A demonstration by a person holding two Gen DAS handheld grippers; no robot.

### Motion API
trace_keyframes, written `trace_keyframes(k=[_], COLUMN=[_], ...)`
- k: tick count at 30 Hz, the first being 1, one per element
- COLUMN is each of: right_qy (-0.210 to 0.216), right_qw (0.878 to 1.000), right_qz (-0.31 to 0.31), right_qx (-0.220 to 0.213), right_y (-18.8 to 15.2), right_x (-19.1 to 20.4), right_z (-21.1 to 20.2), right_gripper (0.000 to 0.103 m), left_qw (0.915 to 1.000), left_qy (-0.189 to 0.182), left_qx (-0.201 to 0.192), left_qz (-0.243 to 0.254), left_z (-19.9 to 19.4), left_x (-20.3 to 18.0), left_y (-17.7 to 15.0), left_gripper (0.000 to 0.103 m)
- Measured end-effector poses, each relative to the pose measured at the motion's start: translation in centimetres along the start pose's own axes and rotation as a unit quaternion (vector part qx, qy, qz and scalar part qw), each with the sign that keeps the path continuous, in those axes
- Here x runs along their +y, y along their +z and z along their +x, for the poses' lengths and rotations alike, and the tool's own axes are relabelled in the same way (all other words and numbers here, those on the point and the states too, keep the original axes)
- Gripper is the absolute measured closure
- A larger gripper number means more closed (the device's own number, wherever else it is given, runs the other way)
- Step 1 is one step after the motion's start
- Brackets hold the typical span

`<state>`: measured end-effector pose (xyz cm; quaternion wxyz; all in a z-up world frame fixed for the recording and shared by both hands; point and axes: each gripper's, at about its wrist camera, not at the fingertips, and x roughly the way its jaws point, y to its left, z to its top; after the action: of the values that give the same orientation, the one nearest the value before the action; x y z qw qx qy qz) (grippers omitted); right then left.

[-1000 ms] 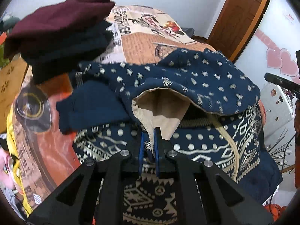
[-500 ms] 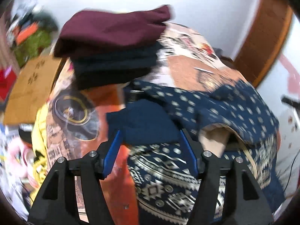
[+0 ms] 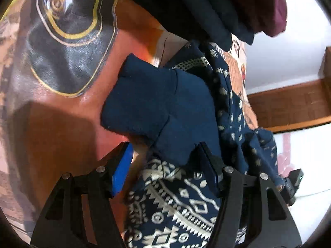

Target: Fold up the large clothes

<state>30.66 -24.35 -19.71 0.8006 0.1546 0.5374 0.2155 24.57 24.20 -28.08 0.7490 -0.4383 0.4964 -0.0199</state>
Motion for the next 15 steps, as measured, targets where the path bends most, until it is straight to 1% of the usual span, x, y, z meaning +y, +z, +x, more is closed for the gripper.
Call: trace_keyframes(k=[3,4,5,6,7,8,9,10,11,12,13,14,15], right_qy=[0.010,0.011,0.017,0.033,0.048,0.060,0.055,0.054,0.057,0.061,0.069,0.072,0.069], right_qw=[1.000,1.000,1.000,0.999,0.999,0.998,0.998,0.998,0.998,0.997,0.997,0.996,0.997], right_qz=[0.003,0.001,-0.003,-0.008,-0.013,-0.014,-0.011,-0.009,-0.005,-0.001,0.007,0.008,0.003], right_qx=[0.001,-0.001,0.000,0.004,0.012,0.023,0.029,0.029,0.032,0.036,0.040,0.042,0.040], right_y=[-0.3,-0.3,-0.2,0.0,0.1,0.2,0.3,0.5,0.7,0.8,1.1,1.3,1.6], right_x=[0.1,0.2,0.3,0.4,0.6,0.6,0.6,0.6,0.5,0.5,0.4,0.5,0.9], right_z=[0.8,1.0,1.2,1.4,1.7,2.3,2.7,2.9,3.1,3.3,3.3,3.4,3.2], right_gripper=[0.049,0.049,0.049,0.050,0.057,0.062,0.067,0.072,0.075,0.079,0.082,0.084,0.087], left_qw=[0.9999,0.9998,0.9995,0.9984,0.9973,0.9953,0.9933,0.9922,0.9914,0.9912,0.9909,0.9902,0.9893], left_qy=[-0.010,-0.008,0.001,0.017,0.028,0.041,0.049,0.051,0.048,0.044,0.047,0.053,0.057], left_qx=[0.001,0.000,-0.004,-0.008,-0.009,-0.010,-0.012,-0.013,-0.012,-0.013,-0.017,-0.021,-0.025], left_qz=[0.012,0.019,0.032,0.053,0.067,0.087,0.104,0.113,0.122,0.124,0.125,0.127,0.132], left_z=[0.5,0.7,1.0,1.3,1.4,1.8,2.0,2.2,2.4,2.4,2.3,2.2,2.1], left_x=[-0.9,-1.4,-2.0,-2.9,-3.5,-4.3,-5.1,-5.4,-5.9,-6.2,-6.4,-6.7,-6.9], left_y=[0.3,0.4,0.4,0.2,0.2,0.0,-0.2,-0.2,-0.2,-0.2,-0.2,-0.1,-0.1], left_gripper=[0.041,0.041,0.041,0.041,0.041,0.041,0.041,0.045,0.050,0.062,0.068,0.071,0.078])
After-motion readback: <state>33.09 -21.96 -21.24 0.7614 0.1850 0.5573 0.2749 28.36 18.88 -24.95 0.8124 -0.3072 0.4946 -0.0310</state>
